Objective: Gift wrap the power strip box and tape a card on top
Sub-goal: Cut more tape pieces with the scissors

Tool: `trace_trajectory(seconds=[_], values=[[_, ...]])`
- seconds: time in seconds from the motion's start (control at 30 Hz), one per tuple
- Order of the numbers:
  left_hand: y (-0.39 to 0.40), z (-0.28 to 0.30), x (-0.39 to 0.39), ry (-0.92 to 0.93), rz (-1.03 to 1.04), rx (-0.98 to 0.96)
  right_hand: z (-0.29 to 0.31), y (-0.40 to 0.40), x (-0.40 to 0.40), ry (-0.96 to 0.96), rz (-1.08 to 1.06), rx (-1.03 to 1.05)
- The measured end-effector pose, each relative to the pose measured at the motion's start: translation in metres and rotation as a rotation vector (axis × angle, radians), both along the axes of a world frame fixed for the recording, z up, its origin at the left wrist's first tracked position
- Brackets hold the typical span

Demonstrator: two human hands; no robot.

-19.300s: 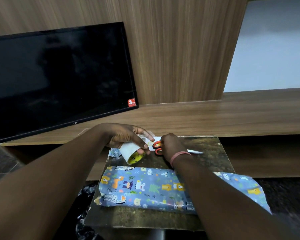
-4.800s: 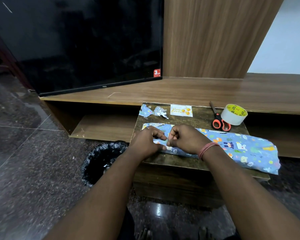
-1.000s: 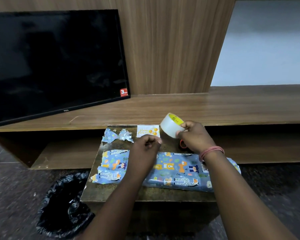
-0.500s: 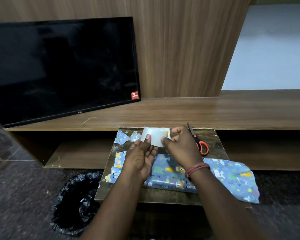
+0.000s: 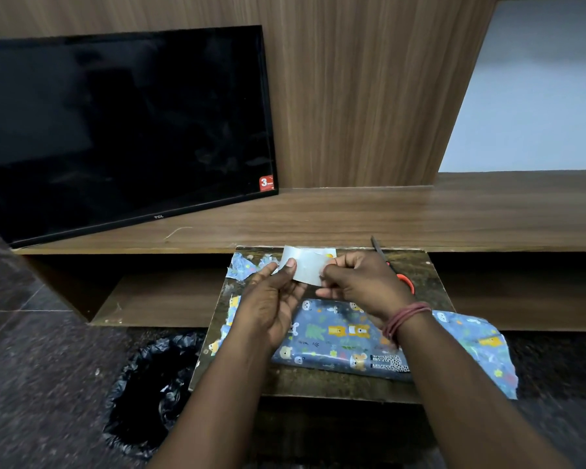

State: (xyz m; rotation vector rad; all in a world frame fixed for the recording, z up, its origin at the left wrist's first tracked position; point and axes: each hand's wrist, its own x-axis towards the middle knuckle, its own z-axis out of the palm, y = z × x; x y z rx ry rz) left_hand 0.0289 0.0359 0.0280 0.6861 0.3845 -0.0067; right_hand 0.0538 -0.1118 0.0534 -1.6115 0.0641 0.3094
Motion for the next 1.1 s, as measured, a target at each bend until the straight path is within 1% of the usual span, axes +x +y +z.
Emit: trace_trajectory(seconds=[0.2, 0.33, 0.5, 0.57, 0.6, 0.63, 0.67, 0.7, 0.77, 0.8, 0.83, 0.9, 0.93, 0.97, 1.03, 1.07, 1.1], values=[[0.0, 0.009, -0.004, 0.003, 0.044, 0.122, 0.009, -0.008, 0.0, 0.059, -0.025, 0.154], [0.001, 0.011, -0.002, 0.027, 0.056, 0.052, 0.013, -0.009, 0.0, 0.084, -0.004, 0.214], [0.003, 0.015, -0.003, 0.016, 0.056, -0.058, 0.014, -0.012, 0.0, 0.108, 0.094, 0.278], [0.004, 0.018, -0.003, 0.003, 0.028, -0.038, 0.016, -0.013, 0.0, 0.124, 0.11, 0.316], [0.005, 0.02, -0.004, -0.001, -0.003, 0.023, 0.016, -0.014, 0.0, 0.126, 0.114, 0.317], [0.005, 0.021, -0.005, -0.003, -0.03, 0.127, 0.016, -0.015, 0.0, 0.126, 0.116, 0.301], [0.007, 0.021, -0.006, -0.006, -0.057, 0.302, 0.016, -0.015, -0.001, 0.12, 0.12, 0.273], [0.009, 0.019, -0.007, -0.013, -0.081, 0.553, 0.016, -0.016, -0.001, 0.11, 0.12, 0.24], [0.015, 0.019, -0.011, -0.055, -0.105, 1.129, 0.016, -0.018, -0.001, 0.079, 0.114, 0.177], [0.017, 0.021, -0.014, -0.103, -0.117, 1.324, 0.018, -0.019, -0.001, 0.066, 0.115, 0.158], [0.018, 0.022, -0.016, -0.183, -0.139, 1.428, 0.019, -0.02, -0.001, 0.058, 0.129, 0.147], [0.019, 0.021, -0.017, -0.381, -0.205, 1.583, 0.022, -0.02, -0.002, 0.031, 0.198, 0.112], [0.019, 0.018, -0.016, -0.431, -0.243, 1.634, 0.023, -0.019, -0.003, 0.01, 0.235, 0.07], [0.019, 0.016, -0.016, -0.438, -0.285, 1.622, 0.024, -0.019, -0.004, -0.012, 0.265, 0.021], [0.016, 0.016, -0.018, -0.404, -0.393, 1.432, 0.024, -0.018, -0.004, -0.068, 0.304, -0.063], [0.014, 0.016, -0.02, -0.402, -0.415, 1.378, 0.025, -0.018, -0.004, -0.098, 0.32, -0.093], [0.013, 0.017, -0.021, -0.409, -0.416, 1.375, 0.025, -0.018, -0.004, -0.126, 0.334, -0.119]])
